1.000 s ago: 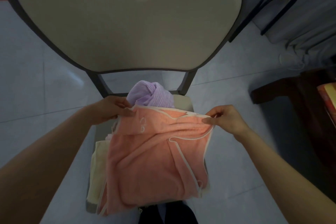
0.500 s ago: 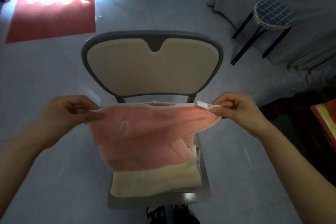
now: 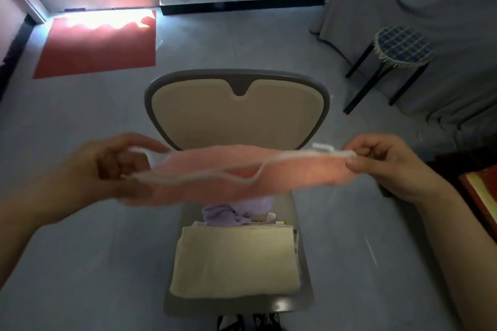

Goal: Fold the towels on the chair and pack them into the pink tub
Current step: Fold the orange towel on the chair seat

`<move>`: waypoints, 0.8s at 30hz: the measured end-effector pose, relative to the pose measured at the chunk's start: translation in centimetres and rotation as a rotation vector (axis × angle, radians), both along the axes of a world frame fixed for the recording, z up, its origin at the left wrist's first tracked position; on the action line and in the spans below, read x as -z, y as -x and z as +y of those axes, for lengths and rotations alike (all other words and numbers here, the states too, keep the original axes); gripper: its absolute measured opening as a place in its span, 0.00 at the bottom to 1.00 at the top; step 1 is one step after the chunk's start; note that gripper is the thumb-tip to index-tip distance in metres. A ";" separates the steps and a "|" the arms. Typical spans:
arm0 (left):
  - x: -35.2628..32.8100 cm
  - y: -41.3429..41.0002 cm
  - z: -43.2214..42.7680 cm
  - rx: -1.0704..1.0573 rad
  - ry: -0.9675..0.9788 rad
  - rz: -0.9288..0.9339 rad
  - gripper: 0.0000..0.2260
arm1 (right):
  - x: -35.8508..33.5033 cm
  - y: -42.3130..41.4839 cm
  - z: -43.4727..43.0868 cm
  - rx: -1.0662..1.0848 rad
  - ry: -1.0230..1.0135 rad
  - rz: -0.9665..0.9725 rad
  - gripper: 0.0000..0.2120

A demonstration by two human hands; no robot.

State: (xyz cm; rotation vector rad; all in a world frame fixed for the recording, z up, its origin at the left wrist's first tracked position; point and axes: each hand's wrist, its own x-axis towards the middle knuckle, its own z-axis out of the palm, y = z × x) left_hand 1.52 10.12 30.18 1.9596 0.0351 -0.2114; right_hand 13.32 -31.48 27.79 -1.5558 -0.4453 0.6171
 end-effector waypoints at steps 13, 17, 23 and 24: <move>22.0 8.9 -2.7 0.571 0.035 0.668 0.14 | 18.0 7.2 -2.9 -0.488 0.575 0.505 0.08; 24.9 8.8 -2.3 0.280 0.204 0.634 0.11 | 21.3 8.0 -3.7 -0.239 0.498 0.529 0.09; 27.9 3.1 -3.5 -0.331 0.490 0.494 0.03 | 25.1 5.5 -0.3 0.415 0.245 0.500 0.07; 28.9 2.0 -3.9 -0.392 0.470 0.475 0.05 | 26.2 4.9 0.6 0.469 0.299 0.477 0.03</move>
